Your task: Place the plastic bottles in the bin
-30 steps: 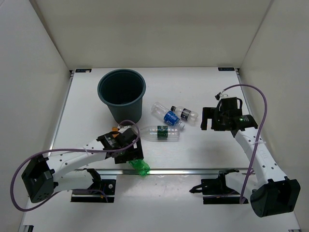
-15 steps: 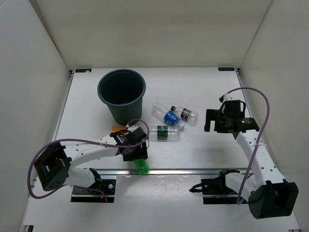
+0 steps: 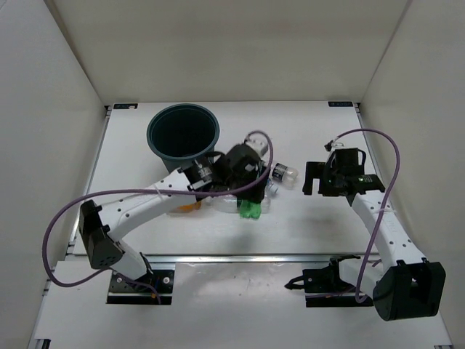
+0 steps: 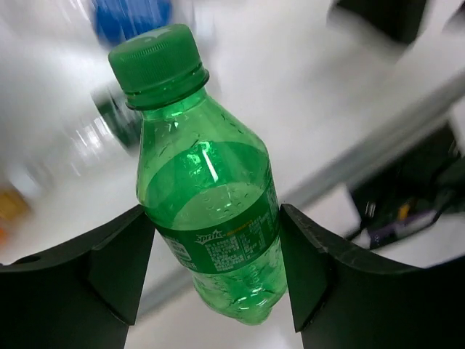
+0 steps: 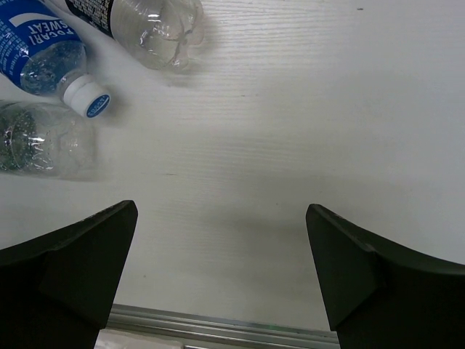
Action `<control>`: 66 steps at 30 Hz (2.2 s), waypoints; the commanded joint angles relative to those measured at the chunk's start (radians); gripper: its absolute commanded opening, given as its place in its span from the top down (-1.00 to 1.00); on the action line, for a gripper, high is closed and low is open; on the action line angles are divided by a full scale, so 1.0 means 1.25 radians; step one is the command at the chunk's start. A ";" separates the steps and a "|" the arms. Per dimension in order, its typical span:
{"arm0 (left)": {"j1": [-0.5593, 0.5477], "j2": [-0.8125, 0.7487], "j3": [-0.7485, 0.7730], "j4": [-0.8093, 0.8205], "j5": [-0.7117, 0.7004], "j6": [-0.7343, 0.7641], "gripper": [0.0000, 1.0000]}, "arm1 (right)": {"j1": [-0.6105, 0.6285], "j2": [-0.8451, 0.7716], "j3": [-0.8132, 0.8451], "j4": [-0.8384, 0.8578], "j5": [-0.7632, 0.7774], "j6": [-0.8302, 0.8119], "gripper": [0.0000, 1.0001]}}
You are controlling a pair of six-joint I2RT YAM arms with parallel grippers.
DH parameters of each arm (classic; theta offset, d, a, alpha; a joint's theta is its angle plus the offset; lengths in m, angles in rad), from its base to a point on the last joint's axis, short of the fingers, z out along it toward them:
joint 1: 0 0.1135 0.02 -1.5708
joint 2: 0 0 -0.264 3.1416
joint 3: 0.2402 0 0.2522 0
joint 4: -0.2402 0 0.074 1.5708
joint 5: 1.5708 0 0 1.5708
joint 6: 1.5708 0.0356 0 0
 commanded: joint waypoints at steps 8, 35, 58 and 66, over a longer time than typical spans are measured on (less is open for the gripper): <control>0.331 0.069 0.360 0.078 -0.228 0.257 0.04 | 0.013 0.042 0.081 0.056 -0.064 -0.036 -0.98; 0.589 -0.201 0.014 0.058 -0.215 0.162 -0.97 | 0.078 0.333 0.193 0.227 -0.244 -0.434 -0.92; 0.654 -0.618 -0.403 -0.219 -0.223 -0.095 -0.97 | 0.100 0.606 0.262 0.311 -0.235 -0.510 -0.13; 0.669 -0.596 -0.318 -0.254 -0.299 -0.038 -0.98 | 0.090 0.664 0.330 0.232 -0.249 -0.487 0.45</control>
